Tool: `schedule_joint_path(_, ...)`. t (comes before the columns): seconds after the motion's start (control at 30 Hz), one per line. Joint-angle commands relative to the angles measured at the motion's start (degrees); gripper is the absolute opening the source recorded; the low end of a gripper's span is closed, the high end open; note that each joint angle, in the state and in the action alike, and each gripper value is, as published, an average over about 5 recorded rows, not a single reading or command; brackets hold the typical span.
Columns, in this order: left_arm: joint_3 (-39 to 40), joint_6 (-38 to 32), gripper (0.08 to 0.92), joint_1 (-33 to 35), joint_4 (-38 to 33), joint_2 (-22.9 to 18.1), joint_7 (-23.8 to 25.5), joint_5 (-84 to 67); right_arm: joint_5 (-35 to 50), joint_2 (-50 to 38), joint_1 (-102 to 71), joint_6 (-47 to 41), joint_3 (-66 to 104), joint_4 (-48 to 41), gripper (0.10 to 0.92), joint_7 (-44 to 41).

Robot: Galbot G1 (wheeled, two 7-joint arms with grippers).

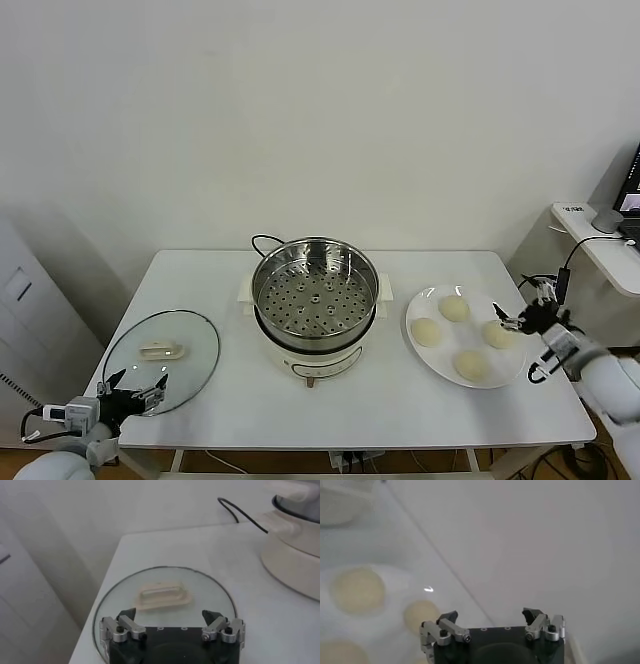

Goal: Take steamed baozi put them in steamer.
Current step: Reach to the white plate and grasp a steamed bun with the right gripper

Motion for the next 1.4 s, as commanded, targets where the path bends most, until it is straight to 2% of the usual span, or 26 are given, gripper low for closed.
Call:
schedule_joint_path(0.03, 0.1, 0.3, 0.823, -0.3, -0.4, -0.2, 0.0, 0.0, -7.4, -3.3, 24.9, 4.1, -20.2, -13.6, 0.823, -17.9)
schedule_joint_path(0.3, 0.0, 0.7, 0.823, -0.3, -1.2, -0.4, 0.1, 0.0, -2.3, -2.4, 43.9, 4.9, -41.9, -23.4, 0.823, -31.6)
schedule_joint_path(0.63, -0.1, 1.3, 0.823, 0.0, -2.0, -1.0, 0.0, 0.1, -3.5, 8.4, 57.3, 7.6, -55.5, -37.0, 0.823, -40.8)
schedule_joint_path(0.97, -0.2, 1.3, 0.823, 0.4, -2.3, -1.2, 0.0, 0.2, -10.0, 14.6, 57.7, 9.1, -54.7, -46.1, 0.823, -42.2)
schedule_joint_path(1.4, 0.1, 1.3, 0.823, 0.5, -2.4, -0.9, 0.1, 0.3, -16.9, 20.4, 54.3, 11.9, -45.9, -54.7, 0.823, -37.9)
